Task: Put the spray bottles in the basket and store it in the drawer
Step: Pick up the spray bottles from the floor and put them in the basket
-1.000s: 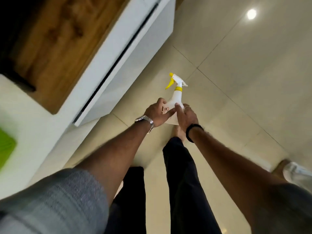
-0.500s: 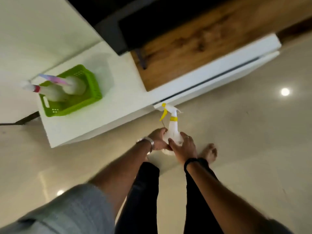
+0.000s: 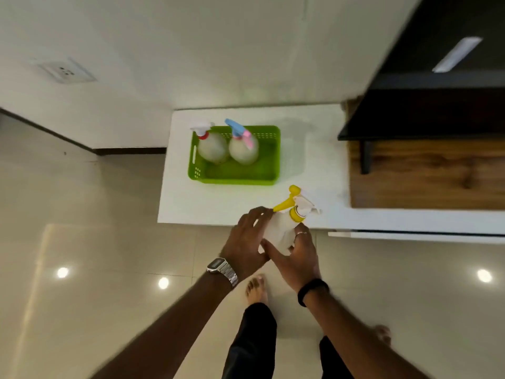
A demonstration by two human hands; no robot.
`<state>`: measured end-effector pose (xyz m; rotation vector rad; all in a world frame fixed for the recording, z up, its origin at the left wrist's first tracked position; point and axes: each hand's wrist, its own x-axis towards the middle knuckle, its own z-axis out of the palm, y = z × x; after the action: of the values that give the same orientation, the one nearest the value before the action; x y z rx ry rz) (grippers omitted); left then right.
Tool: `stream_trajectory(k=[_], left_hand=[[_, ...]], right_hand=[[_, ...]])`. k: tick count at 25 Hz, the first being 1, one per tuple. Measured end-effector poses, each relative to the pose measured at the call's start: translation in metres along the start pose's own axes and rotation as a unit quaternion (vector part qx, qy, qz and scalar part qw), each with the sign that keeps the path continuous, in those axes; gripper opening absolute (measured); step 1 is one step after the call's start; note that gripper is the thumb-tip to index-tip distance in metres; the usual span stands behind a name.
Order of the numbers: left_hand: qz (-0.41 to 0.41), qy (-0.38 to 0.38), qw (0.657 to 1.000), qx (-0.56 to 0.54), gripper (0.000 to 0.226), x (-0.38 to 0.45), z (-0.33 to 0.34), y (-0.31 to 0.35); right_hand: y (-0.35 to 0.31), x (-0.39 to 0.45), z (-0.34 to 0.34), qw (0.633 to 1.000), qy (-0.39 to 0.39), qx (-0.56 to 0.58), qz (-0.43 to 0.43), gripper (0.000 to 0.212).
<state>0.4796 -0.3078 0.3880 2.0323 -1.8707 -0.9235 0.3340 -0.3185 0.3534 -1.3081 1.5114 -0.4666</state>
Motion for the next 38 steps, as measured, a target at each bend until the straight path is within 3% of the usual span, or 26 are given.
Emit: stream_trajectory(k=[4, 9, 15, 20, 23, 28, 32, 38], left_hand=[[0.017, 0.138, 0.990, -0.020, 0.082, 0.036, -0.059, -0.035], [-0.017, 0.166, 0.985, -0.043, 0.090, 0.069, -0.081, -0.079], [-0.024, 0.101, 0.993, -0.057, 0.094, 0.083, -0.069, -0.131], [-0.040, 0.009, 0.999, 0.016, 0.080, 0.079, -0.054, -0.156], [-0.021, 0.006, 0.997, 0.076, 0.071, 0.074, -0.045, -0.159], [-0.013, 0.031, 0.992, 0.121, 0.064, 0.076, -0.036, -0.152], [0.013, 0.012, 0.992, 0.128, 0.065, 0.095, -0.035, -0.148], [0.023, -0.067, 0.986, 0.148, 0.073, 0.141, -0.033, -0.147]], right_hand=[[-0.069, 0.061, 0.035, 0.991, -0.007, 0.047, -0.129, 0.068], [-0.110, 0.117, 0.078, 0.984, 0.003, 0.026, -0.175, 0.070], [-0.103, 0.143, 0.107, 0.976, 0.019, -0.008, -0.218, 0.047], [-0.089, 0.147, 0.090, 0.969, 0.069, -0.062, -0.228, 0.042], [-0.079, 0.153, 0.067, 0.960, 0.102, -0.096, -0.241, 0.040], [-0.068, 0.164, 0.048, 0.953, 0.105, -0.189, -0.212, 0.043], [-0.059, 0.177, 0.056, 0.936, 0.127, -0.300, -0.137, 0.044], [-0.050, 0.186, 0.060, 0.946, 0.099, -0.282, -0.124, 0.039]])
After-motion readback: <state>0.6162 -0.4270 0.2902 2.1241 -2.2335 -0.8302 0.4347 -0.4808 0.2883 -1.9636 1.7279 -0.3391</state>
